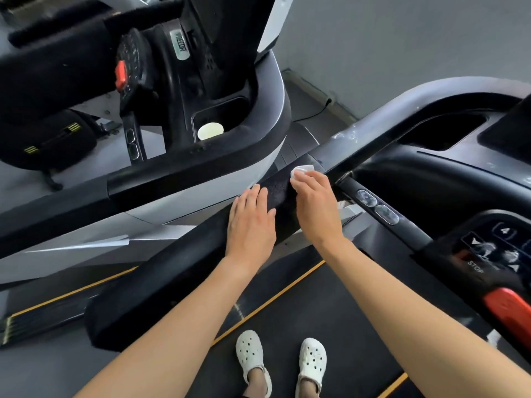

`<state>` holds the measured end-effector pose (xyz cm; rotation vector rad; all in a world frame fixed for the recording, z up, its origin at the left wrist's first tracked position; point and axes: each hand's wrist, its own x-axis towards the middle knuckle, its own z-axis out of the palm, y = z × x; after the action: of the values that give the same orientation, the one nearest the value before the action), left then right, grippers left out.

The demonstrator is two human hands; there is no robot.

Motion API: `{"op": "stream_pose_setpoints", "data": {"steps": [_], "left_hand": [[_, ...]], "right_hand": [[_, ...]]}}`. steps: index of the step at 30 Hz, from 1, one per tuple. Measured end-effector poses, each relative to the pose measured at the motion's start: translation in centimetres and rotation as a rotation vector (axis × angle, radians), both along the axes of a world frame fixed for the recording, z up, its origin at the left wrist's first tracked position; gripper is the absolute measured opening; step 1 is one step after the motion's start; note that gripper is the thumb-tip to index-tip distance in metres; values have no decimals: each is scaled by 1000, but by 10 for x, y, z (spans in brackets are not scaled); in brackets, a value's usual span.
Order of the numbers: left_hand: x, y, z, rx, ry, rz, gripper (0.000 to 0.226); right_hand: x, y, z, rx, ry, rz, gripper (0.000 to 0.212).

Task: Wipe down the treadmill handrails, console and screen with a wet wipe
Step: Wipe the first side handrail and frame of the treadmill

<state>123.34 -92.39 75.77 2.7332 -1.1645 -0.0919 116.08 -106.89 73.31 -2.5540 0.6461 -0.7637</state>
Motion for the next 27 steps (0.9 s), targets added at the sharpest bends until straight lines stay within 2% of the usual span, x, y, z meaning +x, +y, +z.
{"op": "stream_pose_setpoints", "data": {"steps": [4, 6, 9, 12, 18, 20, 23, 27], "left_hand": [[-1, 1, 0, 5, 3, 2, 55], [0, 1, 2, 8, 12, -1, 56], [0, 4, 4, 22, 25, -14, 57], [0, 5, 6, 28, 43, -16, 58], [-2, 9, 12, 7, 83, -13, 59], [-6, 13, 11, 1, 64, -15, 58], [-14, 22, 7, -1, 23, -33, 57], [-19, 30, -1, 19, -40, -85, 61]], "right_hand": [[-8, 22, -2, -83, 26, 275, 29], [-8, 12, 1, -120, 25, 328, 29], [-3, -5, 6, -129, 4, 164, 29], [0, 7, 5, -38, -13, 7, 32], [-11, 35, 0, 1, -16, 162, 31], [-12, 26, 1, 89, -74, 101, 24], [-18, 12, -6, 292, -165, -99, 4], [-27, 20, -48, 565, -103, -219, 9]]}}
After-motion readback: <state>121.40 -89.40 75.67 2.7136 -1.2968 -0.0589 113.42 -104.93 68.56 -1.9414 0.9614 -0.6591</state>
